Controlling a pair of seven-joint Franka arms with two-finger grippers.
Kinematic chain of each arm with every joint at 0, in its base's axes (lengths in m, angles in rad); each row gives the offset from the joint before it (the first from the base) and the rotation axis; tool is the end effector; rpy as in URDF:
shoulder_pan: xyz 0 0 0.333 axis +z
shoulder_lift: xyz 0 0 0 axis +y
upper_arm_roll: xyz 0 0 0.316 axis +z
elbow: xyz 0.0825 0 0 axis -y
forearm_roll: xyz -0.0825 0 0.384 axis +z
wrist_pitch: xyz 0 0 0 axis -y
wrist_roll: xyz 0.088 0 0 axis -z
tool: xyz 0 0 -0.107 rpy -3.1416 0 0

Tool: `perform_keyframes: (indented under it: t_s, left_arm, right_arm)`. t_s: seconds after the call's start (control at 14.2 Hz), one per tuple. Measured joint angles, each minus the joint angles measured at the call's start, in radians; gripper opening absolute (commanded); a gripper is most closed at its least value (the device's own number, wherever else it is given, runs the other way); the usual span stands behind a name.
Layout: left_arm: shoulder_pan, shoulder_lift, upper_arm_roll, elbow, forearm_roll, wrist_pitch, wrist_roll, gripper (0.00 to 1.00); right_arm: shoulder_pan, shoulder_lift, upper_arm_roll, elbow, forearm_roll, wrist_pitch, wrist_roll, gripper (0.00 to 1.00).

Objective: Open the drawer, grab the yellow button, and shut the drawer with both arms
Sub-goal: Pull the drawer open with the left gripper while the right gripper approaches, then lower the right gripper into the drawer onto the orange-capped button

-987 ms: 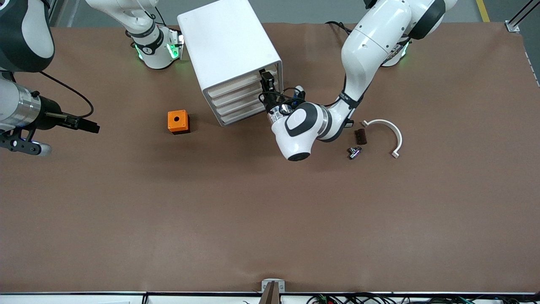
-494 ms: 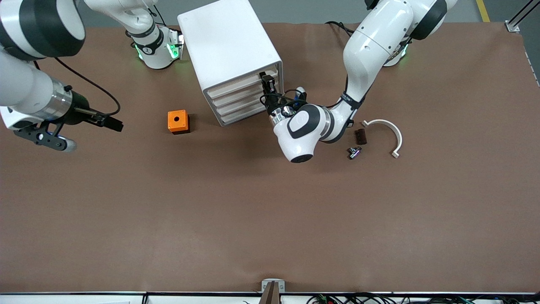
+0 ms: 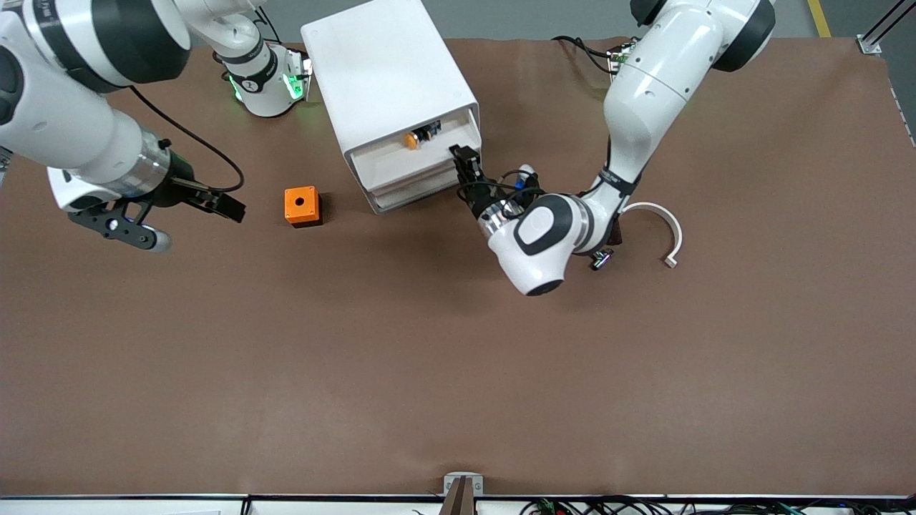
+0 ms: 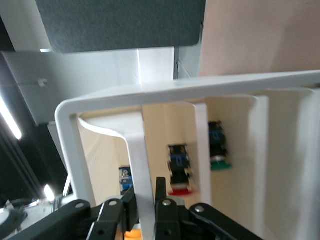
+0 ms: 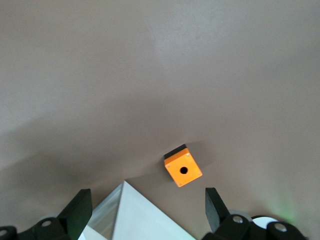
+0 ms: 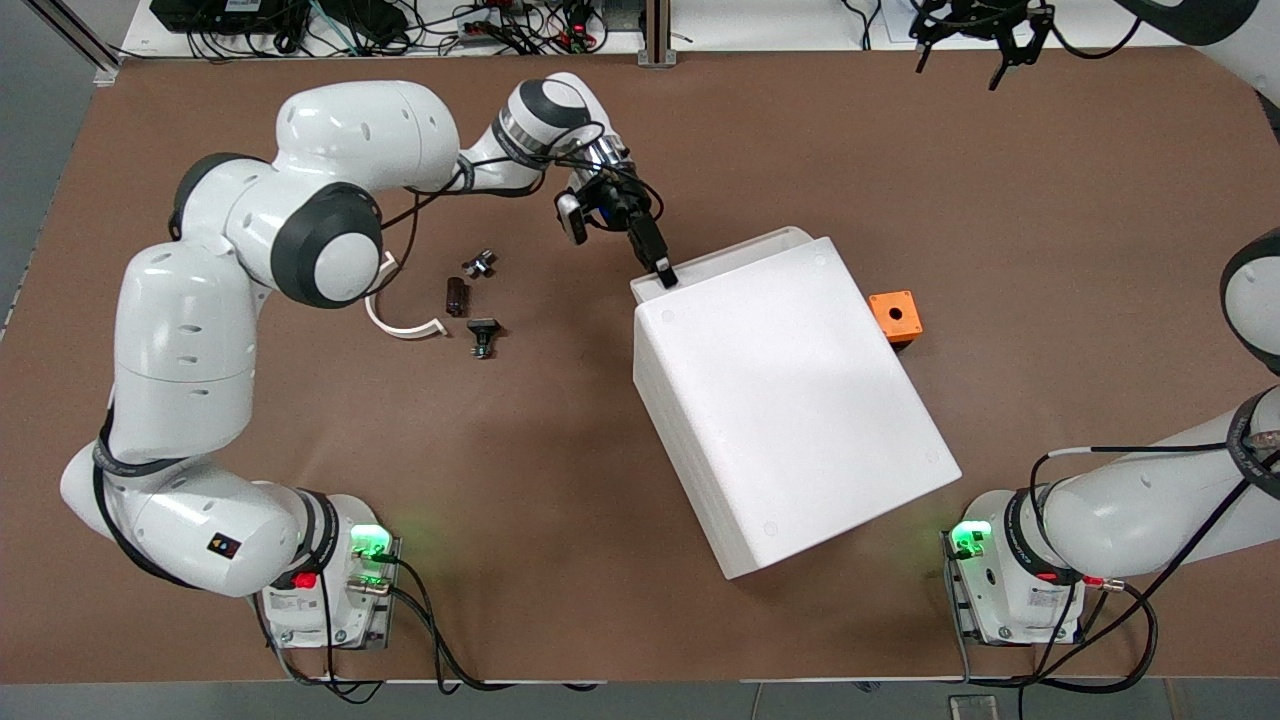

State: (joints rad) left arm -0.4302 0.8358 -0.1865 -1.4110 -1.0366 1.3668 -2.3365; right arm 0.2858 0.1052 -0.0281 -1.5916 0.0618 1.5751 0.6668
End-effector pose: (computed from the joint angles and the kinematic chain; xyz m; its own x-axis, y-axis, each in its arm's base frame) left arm 0.4917 -0.4462 0.2400 -0.4871 0.8699 -0.0782 0.1672 0.0049 -0.9859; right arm 0.5599 0.1551 0.5555 0.9071 -0.3998 -0.1314 -0.3996 -0.9162 0.0292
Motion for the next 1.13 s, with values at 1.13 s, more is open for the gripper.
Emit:
perform_keyframes:
  t_s: [1.13]
  left_arm:
    - [0.160, 0.000, 0.005, 0.044, -0.014, 0.059, 0.016, 0.19]
  right_arm:
    - [0.339, 0.046, 0.002, -0.004, 0.002, 0.172, 0.498, 1.00]
